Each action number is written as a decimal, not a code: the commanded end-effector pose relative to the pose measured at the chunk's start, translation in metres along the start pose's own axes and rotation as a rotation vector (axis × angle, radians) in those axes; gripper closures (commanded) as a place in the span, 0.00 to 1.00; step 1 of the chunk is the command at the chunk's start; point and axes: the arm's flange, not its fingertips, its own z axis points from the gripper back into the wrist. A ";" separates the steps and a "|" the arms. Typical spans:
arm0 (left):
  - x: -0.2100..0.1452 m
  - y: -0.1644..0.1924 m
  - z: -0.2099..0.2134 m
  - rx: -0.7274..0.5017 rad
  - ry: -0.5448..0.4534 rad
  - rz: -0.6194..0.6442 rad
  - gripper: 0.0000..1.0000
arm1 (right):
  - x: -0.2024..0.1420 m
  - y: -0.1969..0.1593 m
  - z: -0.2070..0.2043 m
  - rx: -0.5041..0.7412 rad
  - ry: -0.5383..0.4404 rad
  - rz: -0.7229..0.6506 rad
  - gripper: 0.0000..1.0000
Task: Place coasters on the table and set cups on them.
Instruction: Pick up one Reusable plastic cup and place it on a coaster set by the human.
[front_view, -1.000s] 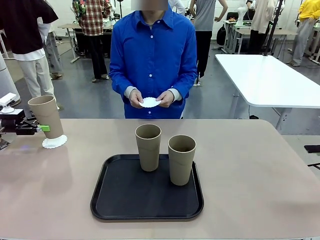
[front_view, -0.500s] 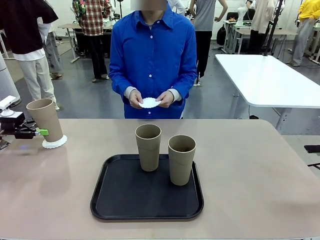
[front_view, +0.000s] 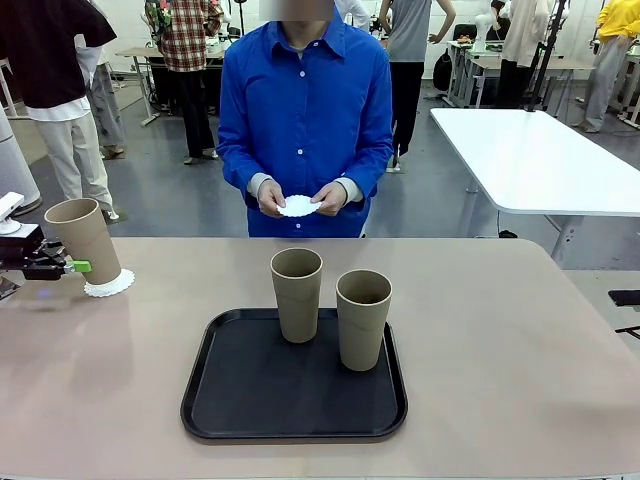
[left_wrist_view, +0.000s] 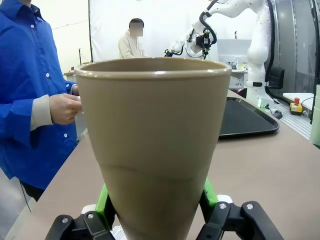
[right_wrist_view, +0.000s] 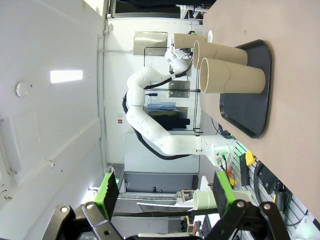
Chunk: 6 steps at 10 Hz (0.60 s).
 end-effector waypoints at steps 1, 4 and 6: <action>-0.005 0.006 0.001 0.009 0.032 0.008 0.17 | 0.001 0.001 -0.001 0.012 -0.001 0.006 0.00; -0.014 0.012 0.002 0.030 0.001 0.063 0.17 | 0.001 0.001 -0.001 0.012 -0.001 0.006 0.00; -0.020 0.011 0.002 0.031 -0.010 0.067 0.17 | 0.001 0.001 -0.001 0.012 -0.001 0.006 0.00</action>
